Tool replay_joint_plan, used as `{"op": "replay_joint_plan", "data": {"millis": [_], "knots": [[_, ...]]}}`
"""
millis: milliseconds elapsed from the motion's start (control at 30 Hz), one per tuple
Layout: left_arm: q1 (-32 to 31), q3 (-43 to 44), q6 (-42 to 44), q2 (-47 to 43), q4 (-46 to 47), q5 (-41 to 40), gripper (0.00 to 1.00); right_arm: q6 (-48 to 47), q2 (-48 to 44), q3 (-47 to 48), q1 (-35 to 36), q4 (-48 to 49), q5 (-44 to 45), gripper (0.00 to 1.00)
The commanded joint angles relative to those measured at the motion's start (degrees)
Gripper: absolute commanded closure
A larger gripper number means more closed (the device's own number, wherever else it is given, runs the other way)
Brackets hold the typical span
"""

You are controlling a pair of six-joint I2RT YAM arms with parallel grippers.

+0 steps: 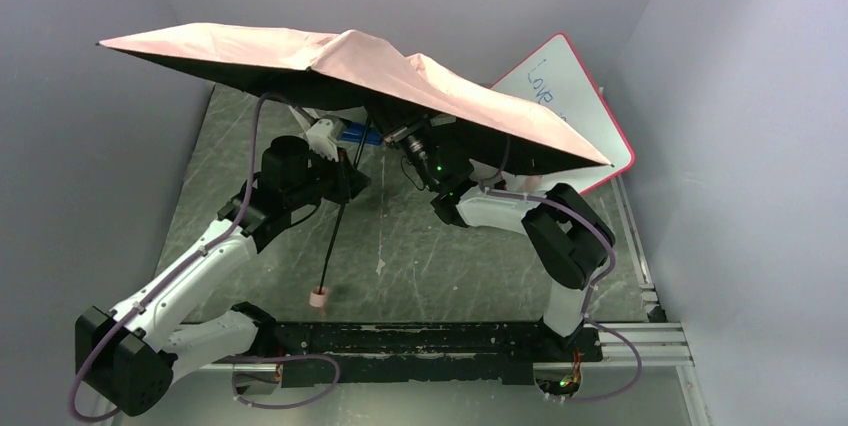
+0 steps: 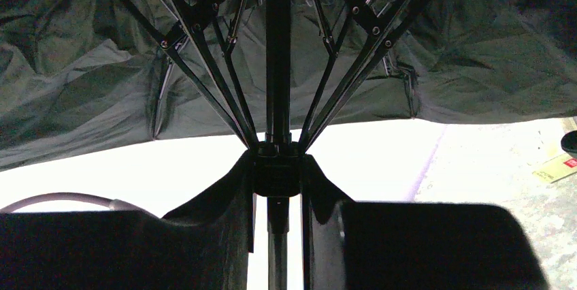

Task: Put away the umbrella

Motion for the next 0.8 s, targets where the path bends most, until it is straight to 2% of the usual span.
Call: {"op": "replay_joint_plan", "data": {"millis": [0, 167, 267, 333, 467, 767], "knots": [[0.62, 3.11, 0.54, -0.53, 11.32, -1.84, 0.95, 2.1, -1.4, -0.12, 4.03, -2.51, -5.18, 1.0], [0.62, 2.0, 1.6, -2.05, 8.04, -0.93, 0.69, 3.22, -1.36, 4.66, 2.57, -2.06, -3.2, 1.0], [0.64, 0.97, 1.64, -3.67, 6.3, -1.27, 0.44, 2.6, -1.44, 7.2, 1.76, -2.0, -1.39, 1.0], [0.62, -0.05, 1.35, -4.58, 5.25, -1.45, 0.34, 2.73, -1.25, 8.42, 1.03, -1.3, -0.28, 1.0], [0.63, -2.36, 0.36, -5.98, 4.85, 0.15, 0.29, 2.97, -0.56, 10.95, -0.36, -0.84, 0.94, 1.0], [0.62, -3.73, -0.12, -9.66, 0.28, 1.49, 0.36, -1.2, -0.43, 14.37, -2.71, -2.16, 2.61, 1.0]]}}
